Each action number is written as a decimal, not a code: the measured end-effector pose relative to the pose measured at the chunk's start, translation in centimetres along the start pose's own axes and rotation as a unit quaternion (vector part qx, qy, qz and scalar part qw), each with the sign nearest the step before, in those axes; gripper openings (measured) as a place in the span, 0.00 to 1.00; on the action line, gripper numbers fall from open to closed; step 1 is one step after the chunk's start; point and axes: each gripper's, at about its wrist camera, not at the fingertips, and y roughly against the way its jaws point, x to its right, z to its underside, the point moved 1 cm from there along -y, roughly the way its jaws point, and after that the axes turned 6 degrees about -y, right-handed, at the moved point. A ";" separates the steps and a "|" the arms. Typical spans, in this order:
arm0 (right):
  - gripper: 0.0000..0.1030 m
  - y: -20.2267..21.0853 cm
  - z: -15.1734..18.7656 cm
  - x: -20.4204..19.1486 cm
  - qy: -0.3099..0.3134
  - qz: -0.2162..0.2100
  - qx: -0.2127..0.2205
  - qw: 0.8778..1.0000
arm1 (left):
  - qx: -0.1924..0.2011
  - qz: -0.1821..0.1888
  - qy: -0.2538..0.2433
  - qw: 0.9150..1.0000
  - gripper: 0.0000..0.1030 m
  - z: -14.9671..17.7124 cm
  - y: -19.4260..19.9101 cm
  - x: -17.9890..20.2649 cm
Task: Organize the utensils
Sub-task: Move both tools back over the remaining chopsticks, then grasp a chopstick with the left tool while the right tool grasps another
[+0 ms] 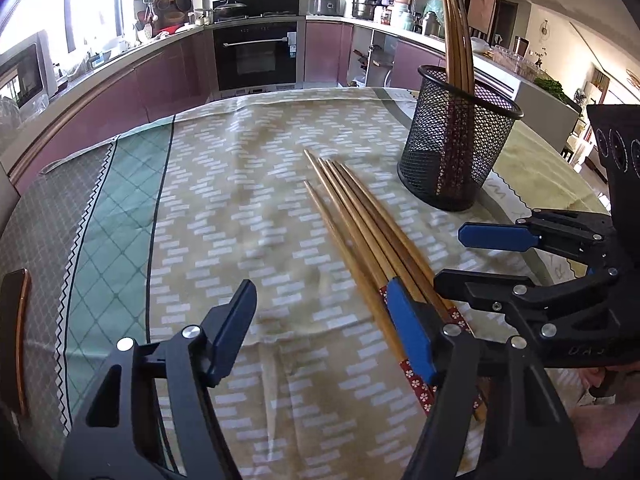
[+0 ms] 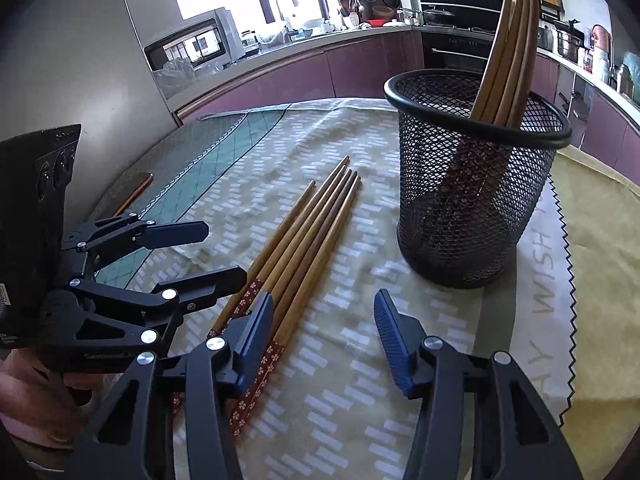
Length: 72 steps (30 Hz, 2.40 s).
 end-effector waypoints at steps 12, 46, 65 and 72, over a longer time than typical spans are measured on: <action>0.44 -0.5 -0.1 -0.4 0.009 0.018 -0.006 1.000 | -0.014 0.000 0.002 1.000 0.63 -0.3 -0.9 -0.1; 0.06 -1.4 -1.5 1.5 -0.026 0.024 -0.017 0.999 | -0.024 0.013 0.036 0.999 0.08 -1.3 -1.8 -1.3; 0.07 -1.1 -1.1 0.6 -0.011 -0.029 -0.039 0.999 | -0.021 0.055 -0.001 0.998 0.08 -0.9 -1.5 0.2; 0.07 -2.1 -2.0 -0.2 0.007 -0.015 -0.041 0.999 | -0.030 0.060 0.001 0.998 0.09 -1.6 -2.7 -0.3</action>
